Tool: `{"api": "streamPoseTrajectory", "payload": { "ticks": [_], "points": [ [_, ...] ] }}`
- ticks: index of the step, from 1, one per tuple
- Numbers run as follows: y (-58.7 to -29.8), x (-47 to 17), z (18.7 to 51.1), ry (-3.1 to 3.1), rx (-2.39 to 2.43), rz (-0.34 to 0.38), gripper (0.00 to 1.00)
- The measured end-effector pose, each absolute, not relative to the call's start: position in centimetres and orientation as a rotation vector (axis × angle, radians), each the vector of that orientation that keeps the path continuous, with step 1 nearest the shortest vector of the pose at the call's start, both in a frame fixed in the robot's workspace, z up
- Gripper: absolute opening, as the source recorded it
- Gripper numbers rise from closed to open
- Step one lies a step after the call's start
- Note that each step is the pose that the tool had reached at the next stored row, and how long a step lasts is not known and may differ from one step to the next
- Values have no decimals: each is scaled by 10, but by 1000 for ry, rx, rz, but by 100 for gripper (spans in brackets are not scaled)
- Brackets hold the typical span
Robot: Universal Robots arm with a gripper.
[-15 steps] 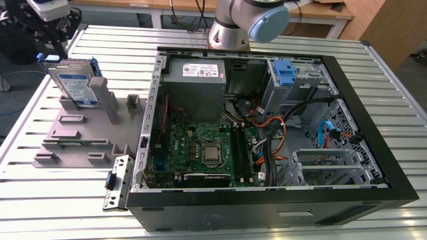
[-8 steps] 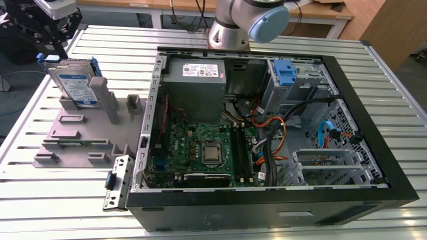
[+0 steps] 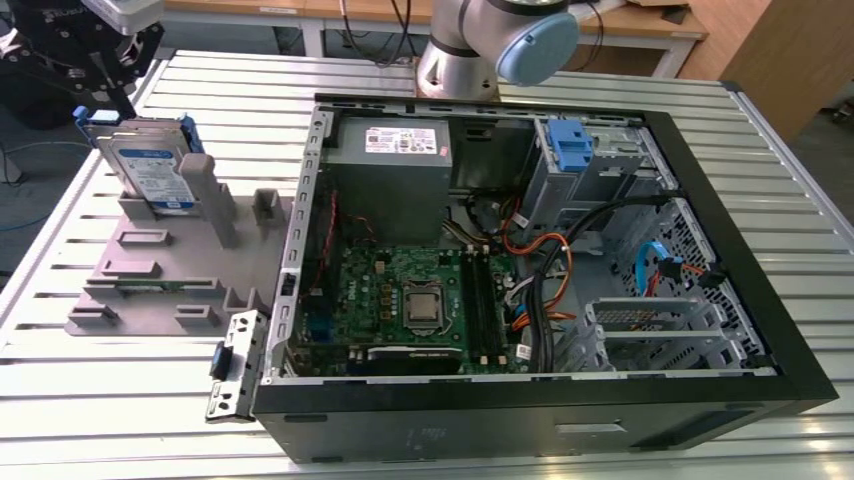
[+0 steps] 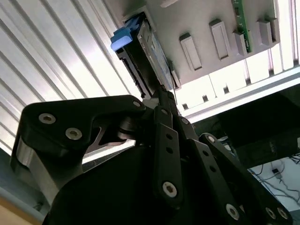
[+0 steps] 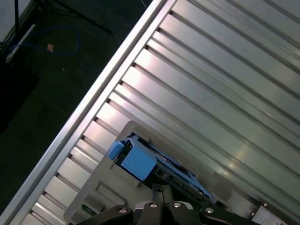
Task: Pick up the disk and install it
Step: 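Pick up the disk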
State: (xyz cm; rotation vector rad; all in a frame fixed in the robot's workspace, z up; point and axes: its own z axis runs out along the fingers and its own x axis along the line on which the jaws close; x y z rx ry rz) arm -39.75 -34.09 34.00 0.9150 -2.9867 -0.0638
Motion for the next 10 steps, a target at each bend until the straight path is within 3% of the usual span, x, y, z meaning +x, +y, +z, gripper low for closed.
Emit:
{"api": "streamPoseTrajectory", "payload": {
  "ticks": [10],
  "points": [
    [-341, -397, 339, -2888, 1182, -61, 11]
  ]
}}
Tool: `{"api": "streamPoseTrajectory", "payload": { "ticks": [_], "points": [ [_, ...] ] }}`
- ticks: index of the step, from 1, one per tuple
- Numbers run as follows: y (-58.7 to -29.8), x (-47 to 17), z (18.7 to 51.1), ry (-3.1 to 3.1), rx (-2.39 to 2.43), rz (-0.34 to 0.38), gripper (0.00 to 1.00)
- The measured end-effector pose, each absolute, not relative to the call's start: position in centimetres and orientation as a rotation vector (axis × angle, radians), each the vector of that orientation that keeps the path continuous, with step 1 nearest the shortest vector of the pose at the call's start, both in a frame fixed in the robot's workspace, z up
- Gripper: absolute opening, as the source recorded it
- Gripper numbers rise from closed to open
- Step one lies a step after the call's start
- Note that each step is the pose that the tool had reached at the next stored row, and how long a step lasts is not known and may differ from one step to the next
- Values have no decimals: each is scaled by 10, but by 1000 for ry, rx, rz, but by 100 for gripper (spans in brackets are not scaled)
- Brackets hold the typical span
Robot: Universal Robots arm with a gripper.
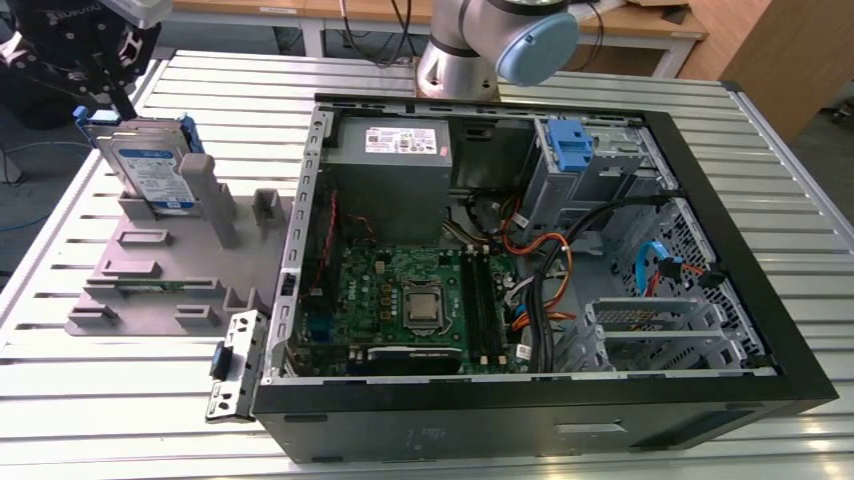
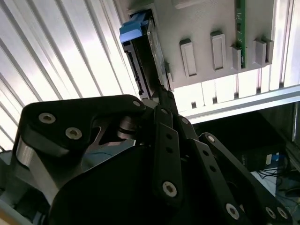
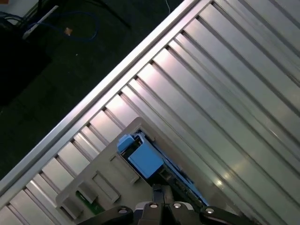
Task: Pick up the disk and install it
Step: 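Pick up the disk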
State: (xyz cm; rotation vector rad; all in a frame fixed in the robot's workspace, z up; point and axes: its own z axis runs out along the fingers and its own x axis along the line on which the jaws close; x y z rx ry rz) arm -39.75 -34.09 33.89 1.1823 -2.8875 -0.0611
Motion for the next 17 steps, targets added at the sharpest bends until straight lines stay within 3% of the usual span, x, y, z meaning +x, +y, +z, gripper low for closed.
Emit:
{"api": "streamPoseTrajectory", "payload": {
  "ticks": [17],
  "points": [
    [-341, -397, 337, -2667, 1609, -55, 11]
  ]
}}
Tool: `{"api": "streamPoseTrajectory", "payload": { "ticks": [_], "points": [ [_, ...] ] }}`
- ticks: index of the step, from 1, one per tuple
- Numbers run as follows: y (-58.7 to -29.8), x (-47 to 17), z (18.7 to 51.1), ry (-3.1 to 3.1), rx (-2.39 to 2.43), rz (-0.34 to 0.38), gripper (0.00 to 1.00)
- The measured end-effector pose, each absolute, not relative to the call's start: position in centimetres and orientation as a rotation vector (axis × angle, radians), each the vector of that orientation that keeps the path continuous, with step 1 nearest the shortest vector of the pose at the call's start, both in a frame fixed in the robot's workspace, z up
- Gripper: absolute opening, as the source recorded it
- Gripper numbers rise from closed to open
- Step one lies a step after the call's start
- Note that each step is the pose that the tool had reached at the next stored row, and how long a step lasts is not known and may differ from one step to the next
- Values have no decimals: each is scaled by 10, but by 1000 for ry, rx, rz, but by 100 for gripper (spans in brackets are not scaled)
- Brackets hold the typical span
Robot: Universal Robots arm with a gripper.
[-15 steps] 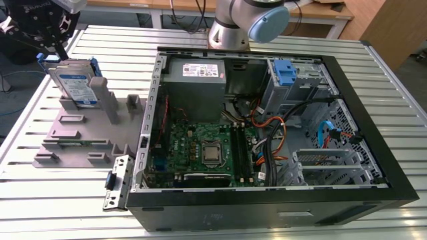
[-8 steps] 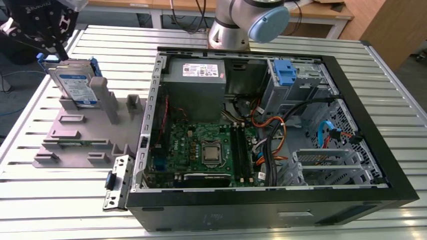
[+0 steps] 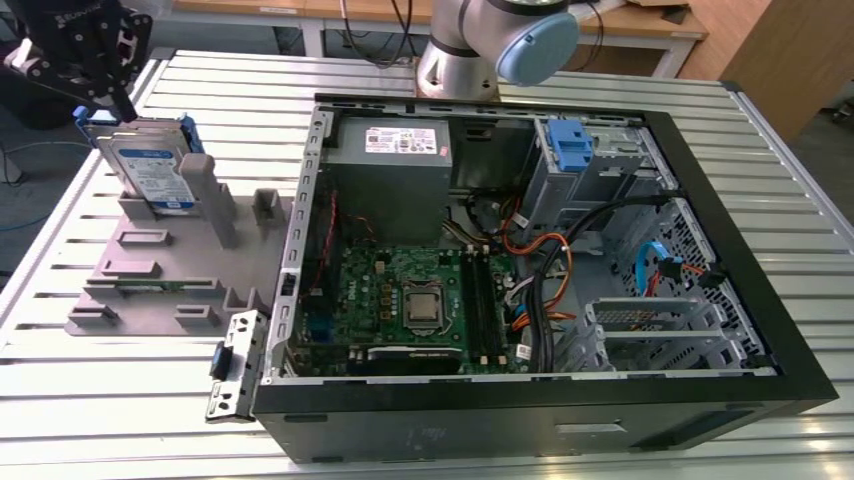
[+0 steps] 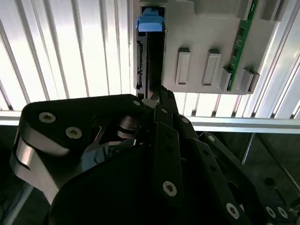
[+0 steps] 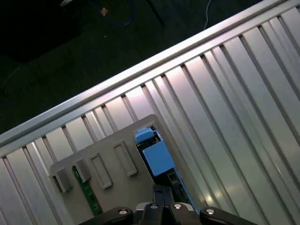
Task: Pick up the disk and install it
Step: 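Pick up the disk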
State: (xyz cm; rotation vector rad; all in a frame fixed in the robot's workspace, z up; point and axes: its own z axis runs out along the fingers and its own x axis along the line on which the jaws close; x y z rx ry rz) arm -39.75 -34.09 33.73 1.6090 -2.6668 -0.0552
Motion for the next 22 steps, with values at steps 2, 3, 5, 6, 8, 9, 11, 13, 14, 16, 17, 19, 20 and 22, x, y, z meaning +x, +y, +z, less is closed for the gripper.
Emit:
{"api": "streamPoseTrajectory", "payload": {
  "ticks": [2, 3, 5, 6, 8, 9, 11, 13, 14, 16, 17, 19, 20, 22],
  "points": [
    [-341, -397, 337, -2636, 1658, -54, 11],
    [-341, -397, 337, -2621, 1681, -54, 11],
    [-341, -397, 337, -2590, 1728, -53, 11],
    [-341, -397, 337, -2574, 1751, -53, 11],
    [-341, -397, 337, -2542, 1795, -52, 11],
    [-341, -397, 337, -2526, 1818, -52, 11],
    [-341, -397, 337, -2501, 1852, -53, 11],
    [-341, -397, 336, -2480, 1883, -56, 11],
    [-341, -397, 336, -2470, 1898, -58, 11],
    [-341, -397, 336, -2454, 1924, -64, 11],
    [-341, -397, 336, -2448, 1933, -66, 11],
    [-341, -397, 336, -2448, 1933, -66, 11],
    [-341, -397, 336, -2447, 1933, -66, 11],
    [-341, -397, 336, -2447, 1934, -66, 11]
  ]
}}
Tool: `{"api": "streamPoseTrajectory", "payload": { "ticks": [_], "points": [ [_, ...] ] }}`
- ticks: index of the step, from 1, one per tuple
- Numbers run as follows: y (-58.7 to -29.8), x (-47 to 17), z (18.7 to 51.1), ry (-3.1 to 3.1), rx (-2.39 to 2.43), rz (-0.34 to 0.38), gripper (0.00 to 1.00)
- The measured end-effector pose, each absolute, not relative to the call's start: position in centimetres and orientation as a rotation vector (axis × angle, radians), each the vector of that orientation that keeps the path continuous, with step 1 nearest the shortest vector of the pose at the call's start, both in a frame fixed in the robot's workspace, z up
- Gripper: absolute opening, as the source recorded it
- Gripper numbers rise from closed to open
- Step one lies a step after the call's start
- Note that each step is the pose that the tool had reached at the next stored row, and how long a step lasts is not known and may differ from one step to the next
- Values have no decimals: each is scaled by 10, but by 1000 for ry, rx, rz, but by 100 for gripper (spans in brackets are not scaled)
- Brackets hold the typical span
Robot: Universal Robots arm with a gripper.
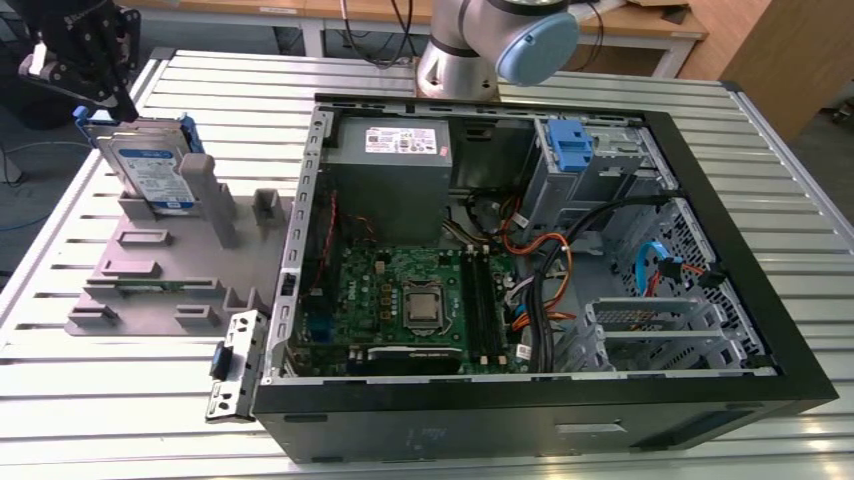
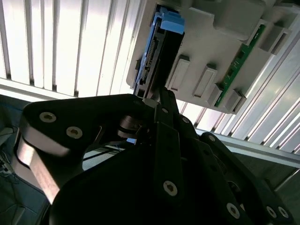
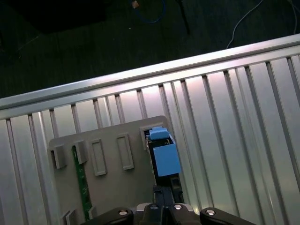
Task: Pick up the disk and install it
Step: 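Pick up the disk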
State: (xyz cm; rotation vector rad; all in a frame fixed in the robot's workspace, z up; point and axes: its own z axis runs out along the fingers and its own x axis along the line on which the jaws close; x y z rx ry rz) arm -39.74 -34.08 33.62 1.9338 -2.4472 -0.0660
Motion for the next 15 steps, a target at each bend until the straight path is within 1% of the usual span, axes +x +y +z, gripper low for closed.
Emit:
{"api": "streamPoseTrajectory", "payload": {
  "ticks": [15],
  "points": [
    [-338, -394, 335, -2388, 2009, -71, 11]
  ]
}}
